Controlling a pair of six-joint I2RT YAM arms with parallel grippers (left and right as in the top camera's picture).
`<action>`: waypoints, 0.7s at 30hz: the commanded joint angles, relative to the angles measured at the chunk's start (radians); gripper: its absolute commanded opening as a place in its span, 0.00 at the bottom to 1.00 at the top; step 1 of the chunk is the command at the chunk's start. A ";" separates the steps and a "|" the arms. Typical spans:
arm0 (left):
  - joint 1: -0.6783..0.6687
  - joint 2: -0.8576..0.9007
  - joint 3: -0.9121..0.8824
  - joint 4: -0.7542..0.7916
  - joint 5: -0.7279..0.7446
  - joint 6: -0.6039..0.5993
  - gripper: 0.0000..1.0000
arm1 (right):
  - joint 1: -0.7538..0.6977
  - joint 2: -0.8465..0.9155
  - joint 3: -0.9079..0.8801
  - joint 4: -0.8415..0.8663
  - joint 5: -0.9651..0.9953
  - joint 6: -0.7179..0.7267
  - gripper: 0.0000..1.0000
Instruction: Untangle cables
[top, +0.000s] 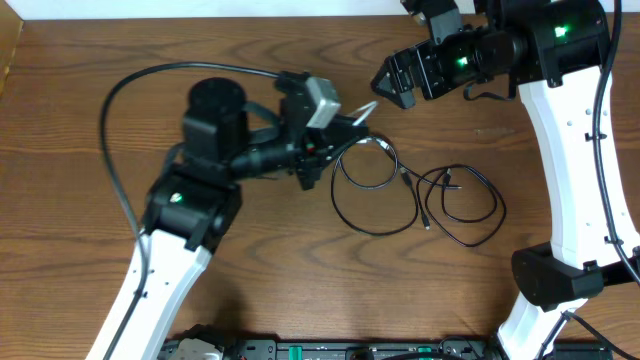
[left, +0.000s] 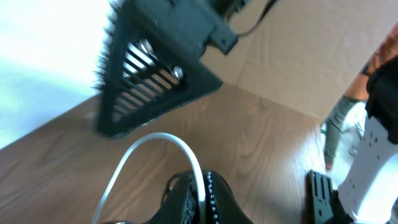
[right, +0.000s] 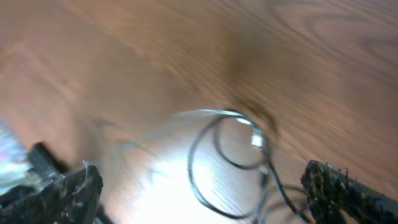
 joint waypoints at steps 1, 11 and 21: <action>0.041 -0.048 0.011 -0.031 -0.013 -0.019 0.07 | -0.006 -0.003 0.003 -0.008 0.222 0.128 0.99; 0.131 -0.119 0.013 -0.037 -0.013 -0.043 0.08 | -0.022 -0.003 -0.174 0.023 0.165 -0.026 0.99; 0.189 -0.128 0.027 0.180 -0.013 -0.188 0.08 | -0.022 -0.003 -0.461 0.093 -0.274 -0.523 0.99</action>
